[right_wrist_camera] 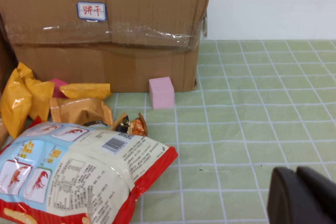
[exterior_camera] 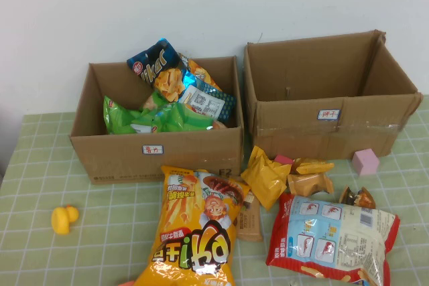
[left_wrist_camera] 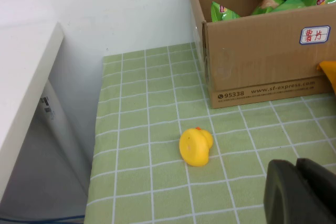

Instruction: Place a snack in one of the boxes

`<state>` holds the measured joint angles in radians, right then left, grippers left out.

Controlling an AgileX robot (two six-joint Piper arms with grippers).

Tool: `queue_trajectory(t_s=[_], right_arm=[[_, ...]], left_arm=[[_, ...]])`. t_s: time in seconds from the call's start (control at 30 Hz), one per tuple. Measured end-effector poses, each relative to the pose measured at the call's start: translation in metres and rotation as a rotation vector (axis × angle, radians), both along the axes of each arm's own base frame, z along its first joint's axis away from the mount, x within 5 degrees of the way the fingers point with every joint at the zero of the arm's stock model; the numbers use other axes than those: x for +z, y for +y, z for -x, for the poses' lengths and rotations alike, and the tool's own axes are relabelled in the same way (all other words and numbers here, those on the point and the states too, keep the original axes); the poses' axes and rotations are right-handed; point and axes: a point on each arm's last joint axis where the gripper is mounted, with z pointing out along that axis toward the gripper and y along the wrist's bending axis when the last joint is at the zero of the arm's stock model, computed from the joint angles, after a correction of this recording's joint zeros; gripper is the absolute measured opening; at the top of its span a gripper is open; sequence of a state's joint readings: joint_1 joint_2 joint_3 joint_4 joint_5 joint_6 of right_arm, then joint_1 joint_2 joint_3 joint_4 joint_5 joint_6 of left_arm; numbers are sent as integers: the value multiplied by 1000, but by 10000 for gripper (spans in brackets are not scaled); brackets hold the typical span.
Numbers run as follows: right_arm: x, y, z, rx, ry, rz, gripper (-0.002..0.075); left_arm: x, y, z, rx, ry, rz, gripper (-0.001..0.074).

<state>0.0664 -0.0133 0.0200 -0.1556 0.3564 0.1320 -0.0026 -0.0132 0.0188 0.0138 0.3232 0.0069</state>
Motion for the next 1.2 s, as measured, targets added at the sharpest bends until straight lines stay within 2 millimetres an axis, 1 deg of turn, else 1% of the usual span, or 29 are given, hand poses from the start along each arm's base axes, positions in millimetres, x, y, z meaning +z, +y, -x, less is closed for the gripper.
queue_trajectory(t_s=[0.97, 1.0, 1.03, 1.13, 1.2], right_arm=[[0, 0, 0, 0, 0, 0, -2], [0, 0, 0, 0, 0, 0, -2], [0, 0, 0, 0, 0, 0, -2], [0, 0, 0, 0, 0, 0, -1], [0, 0, 0, 0, 0, 0, -2]], left_arm=[[1, 0, 0, 3, -13, -9, -3], [2, 0, -1, 5, -25, 39, -3], [4, -2, -1, 11, -39, 151, -3], [8, -10, -2, 35, -67, 605, -3], [12, -12, -2, 47, -78, 835, -3]])
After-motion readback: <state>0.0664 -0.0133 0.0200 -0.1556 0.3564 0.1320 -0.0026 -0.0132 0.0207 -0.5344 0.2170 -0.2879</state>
